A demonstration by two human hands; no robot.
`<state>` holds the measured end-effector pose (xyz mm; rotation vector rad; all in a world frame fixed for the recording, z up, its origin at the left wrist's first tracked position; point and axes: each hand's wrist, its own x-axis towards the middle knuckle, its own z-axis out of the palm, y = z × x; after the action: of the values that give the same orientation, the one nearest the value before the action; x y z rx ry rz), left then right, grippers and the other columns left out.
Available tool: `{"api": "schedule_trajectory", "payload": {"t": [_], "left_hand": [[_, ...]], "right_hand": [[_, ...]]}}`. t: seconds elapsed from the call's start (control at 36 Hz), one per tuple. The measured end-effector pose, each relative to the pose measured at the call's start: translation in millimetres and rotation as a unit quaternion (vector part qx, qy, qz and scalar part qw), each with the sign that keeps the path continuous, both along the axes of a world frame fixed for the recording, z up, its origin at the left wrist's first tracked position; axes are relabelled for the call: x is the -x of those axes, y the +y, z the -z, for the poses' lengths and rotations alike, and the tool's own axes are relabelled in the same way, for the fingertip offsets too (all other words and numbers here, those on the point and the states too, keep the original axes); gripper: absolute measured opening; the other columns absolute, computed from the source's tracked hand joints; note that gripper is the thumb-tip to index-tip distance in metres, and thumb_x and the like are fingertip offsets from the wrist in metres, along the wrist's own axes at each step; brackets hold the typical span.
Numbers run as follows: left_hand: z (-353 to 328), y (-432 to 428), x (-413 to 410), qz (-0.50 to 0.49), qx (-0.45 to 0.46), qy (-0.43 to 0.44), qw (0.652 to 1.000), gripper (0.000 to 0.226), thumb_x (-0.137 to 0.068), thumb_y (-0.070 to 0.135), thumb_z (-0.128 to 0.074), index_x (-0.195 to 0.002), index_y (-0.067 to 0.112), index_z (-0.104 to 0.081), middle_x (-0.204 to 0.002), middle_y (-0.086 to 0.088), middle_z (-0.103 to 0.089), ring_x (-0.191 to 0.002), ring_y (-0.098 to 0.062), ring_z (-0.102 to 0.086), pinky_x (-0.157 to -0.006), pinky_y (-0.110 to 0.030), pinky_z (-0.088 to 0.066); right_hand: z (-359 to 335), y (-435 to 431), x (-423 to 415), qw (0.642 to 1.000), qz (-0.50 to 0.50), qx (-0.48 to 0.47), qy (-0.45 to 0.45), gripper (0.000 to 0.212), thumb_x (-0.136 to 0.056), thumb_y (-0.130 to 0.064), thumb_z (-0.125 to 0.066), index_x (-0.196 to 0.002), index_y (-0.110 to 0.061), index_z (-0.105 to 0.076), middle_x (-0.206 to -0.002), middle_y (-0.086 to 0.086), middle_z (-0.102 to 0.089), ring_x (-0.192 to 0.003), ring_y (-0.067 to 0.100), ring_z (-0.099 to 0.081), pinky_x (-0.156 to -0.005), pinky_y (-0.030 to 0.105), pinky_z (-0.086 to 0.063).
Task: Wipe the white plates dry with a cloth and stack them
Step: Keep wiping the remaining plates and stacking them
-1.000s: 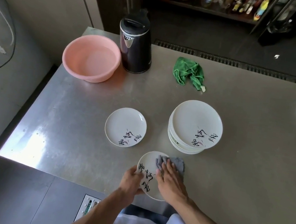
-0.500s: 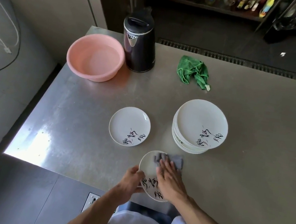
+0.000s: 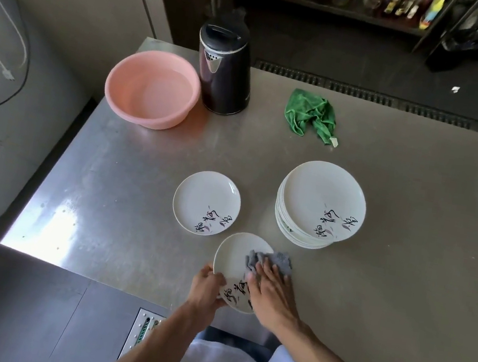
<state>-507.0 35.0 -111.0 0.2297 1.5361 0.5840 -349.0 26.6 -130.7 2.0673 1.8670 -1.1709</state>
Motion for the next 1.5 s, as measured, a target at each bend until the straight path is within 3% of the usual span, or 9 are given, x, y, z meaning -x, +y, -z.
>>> {"api": "schedule_trajectory", "payload": {"t": [0.08,0.19,0.39,0.56,0.78,1.0,1.14,1.36,1.5], "left_hand": [[2,6,2,0.031,-0.006,0.061,0.998,0.001,-0.091,0.009,-0.058,-0.091,0.008,-0.058,-0.085,-0.016,-0.064,-0.077,-0.029,-0.062,-0.065,-0.034,-0.053],[-3,7,4,0.097,-0.022,0.041,0.994,0.024,-0.085,0.028,-0.069,-0.102,0.01,-0.07,-0.098,-0.015,-0.076,-0.089,-0.027,-0.073,-0.063,-0.031,-0.06],[-7,2,12,0.134,-0.028,-0.02,0.99,0.046,-0.072,0.012,-0.063,-0.117,0.012,-0.068,-0.11,-0.019,-0.074,-0.092,-0.03,-0.074,-0.068,-0.035,-0.061],[-6,-1,8,0.139,-0.05,-0.038,0.988,0.049,-0.071,0.014,-0.065,-0.12,0.02,-0.069,-0.112,-0.014,-0.074,-0.105,-0.035,-0.072,-0.081,-0.047,-0.064],[2,-9,4,0.013,-0.02,-0.087,0.996,0.063,-0.06,0.004,-0.054,-0.122,0.011,-0.064,-0.112,-0.024,-0.069,-0.104,-0.041,-0.066,-0.073,-0.052,-0.061],[1,-1,-4,0.05,-0.033,0.025,0.998,0.028,-0.094,0.019,-0.06,-0.121,0.024,-0.059,-0.107,-0.008,-0.068,-0.095,-0.024,-0.067,-0.054,-0.028,-0.057],[-4,-4,4,0.088,-0.033,-0.003,0.996,0.021,-0.101,0.035,-0.053,-0.115,0.04,-0.068,-0.11,-0.003,-0.074,-0.101,-0.026,-0.073,-0.063,-0.034,-0.061],[-8,-4,3,0.088,-0.049,0.003,0.995,0.03,-0.103,0.014,-0.045,-0.123,0.029,-0.062,-0.111,-0.015,-0.069,-0.096,-0.034,-0.071,-0.062,-0.038,-0.061],[-9,-4,-1,0.096,-0.066,-0.022,0.993,0.033,-0.103,0.017,-0.043,-0.123,0.03,-0.066,-0.113,-0.011,-0.075,-0.104,-0.034,-0.073,-0.076,-0.051,-0.063]], "right_hand": [[-9,-2,3,0.991,0.027,0.003,0.134,0.055,-0.109,-0.041,-0.018,-0.16,-0.021,-0.013,-0.166,-0.009,-0.002,-0.153,0.008,0.001,-0.125,0.035,0.0],[-22,-1,14,0.969,0.009,-0.002,0.247,0.049,-0.109,-0.038,-0.024,-0.157,-0.026,-0.026,-0.161,-0.021,-0.01,-0.149,-0.005,0.0,-0.124,0.025,0.001],[-3,9,6,1.0,-0.021,-0.001,0.008,0.059,-0.107,-0.046,-0.017,-0.159,-0.019,-0.016,-0.167,-0.003,-0.002,-0.154,0.016,-0.003,-0.123,0.035,0.003],[5,5,2,0.988,-0.098,-0.014,0.116,0.059,-0.106,-0.051,-0.019,-0.159,-0.024,-0.019,-0.165,-0.015,-0.002,-0.154,0.012,0.002,-0.12,0.025,0.007],[1,15,-13,0.996,-0.055,-0.019,-0.061,0.062,-0.104,-0.053,-0.013,-0.159,-0.025,-0.016,-0.167,-0.009,-0.006,-0.153,0.015,-0.007,-0.124,0.041,-0.001],[-3,11,-7,0.991,-0.022,-0.032,0.125,0.056,-0.108,-0.044,-0.027,-0.158,-0.019,-0.024,-0.163,-0.014,-0.01,-0.152,0.005,-0.006,-0.125,0.028,-0.002],[-7,11,10,0.975,-0.037,-0.007,0.221,0.053,-0.107,-0.048,-0.027,-0.156,-0.028,-0.029,-0.161,-0.022,-0.015,-0.149,-0.004,-0.005,-0.123,0.024,0.0],[8,15,0,0.998,-0.024,-0.006,-0.056,0.064,-0.104,-0.052,-0.015,-0.16,-0.023,-0.008,-0.167,-0.007,0.002,-0.154,0.021,-0.004,-0.124,0.044,-0.003],[6,9,3,0.99,-0.116,-0.038,0.071,0.063,-0.104,-0.055,-0.017,-0.159,-0.024,-0.013,-0.16,-0.02,0.008,-0.154,0.014,0.001,-0.124,0.032,0.004]]}}
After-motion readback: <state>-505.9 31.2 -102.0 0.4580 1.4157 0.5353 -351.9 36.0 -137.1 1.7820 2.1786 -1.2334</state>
